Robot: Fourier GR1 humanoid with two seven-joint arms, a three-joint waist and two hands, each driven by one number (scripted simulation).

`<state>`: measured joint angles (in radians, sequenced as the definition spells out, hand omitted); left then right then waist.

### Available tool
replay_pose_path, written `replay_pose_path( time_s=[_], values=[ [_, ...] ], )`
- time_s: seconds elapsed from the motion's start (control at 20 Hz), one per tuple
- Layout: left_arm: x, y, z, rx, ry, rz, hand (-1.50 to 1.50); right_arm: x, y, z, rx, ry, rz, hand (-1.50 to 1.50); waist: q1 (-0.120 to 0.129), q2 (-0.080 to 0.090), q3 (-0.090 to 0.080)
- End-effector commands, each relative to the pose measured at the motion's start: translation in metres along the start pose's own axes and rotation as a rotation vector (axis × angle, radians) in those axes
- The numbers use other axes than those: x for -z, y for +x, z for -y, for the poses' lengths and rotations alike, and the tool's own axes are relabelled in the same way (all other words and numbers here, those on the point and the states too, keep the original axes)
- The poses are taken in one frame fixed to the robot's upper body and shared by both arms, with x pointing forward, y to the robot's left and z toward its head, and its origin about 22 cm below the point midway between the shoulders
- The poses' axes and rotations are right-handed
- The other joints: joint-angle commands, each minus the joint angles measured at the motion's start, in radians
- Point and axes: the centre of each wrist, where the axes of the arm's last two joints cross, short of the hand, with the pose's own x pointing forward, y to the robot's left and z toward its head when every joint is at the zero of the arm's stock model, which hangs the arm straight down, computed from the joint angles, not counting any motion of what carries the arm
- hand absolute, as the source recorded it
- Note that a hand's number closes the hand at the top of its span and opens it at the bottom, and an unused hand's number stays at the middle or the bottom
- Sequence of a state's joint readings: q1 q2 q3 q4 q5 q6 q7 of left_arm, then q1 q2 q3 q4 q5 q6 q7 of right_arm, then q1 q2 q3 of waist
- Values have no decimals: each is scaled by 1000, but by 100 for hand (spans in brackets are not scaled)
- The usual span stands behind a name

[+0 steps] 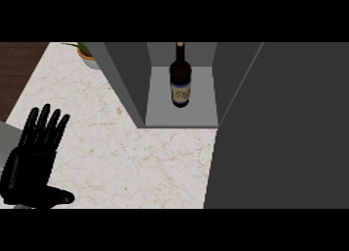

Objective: Pick up the wine, place it into the cabinet and close the cabinet

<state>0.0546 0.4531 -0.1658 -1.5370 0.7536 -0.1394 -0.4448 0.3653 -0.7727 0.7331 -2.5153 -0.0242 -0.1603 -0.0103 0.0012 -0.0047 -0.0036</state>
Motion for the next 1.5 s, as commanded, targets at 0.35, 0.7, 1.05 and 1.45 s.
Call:
replay_pose_path(
  time_s=[0.35, 0.7, 1.05, 1.45],
  values=[
    [-7, 24, -31, 5, -15, 3, -150, 9, 45, -16, 114, 88, 102, 150, 10, 4, -1],
    [0, 31, -35, 6, -45, 9, -150, 29, 31, -14, 145, 92, 139, 150, 39, 12, -3],
    [7, 44, -50, 9, -52, 11, -150, 50, 26, -12, 116, 111, 142, 150, 64, 16, -6],
    [5, 32, -50, 10, -47, 0, -150, 119, 30, -12, 83, 79, 160, 150, 73, 13, -7]
  ],
)
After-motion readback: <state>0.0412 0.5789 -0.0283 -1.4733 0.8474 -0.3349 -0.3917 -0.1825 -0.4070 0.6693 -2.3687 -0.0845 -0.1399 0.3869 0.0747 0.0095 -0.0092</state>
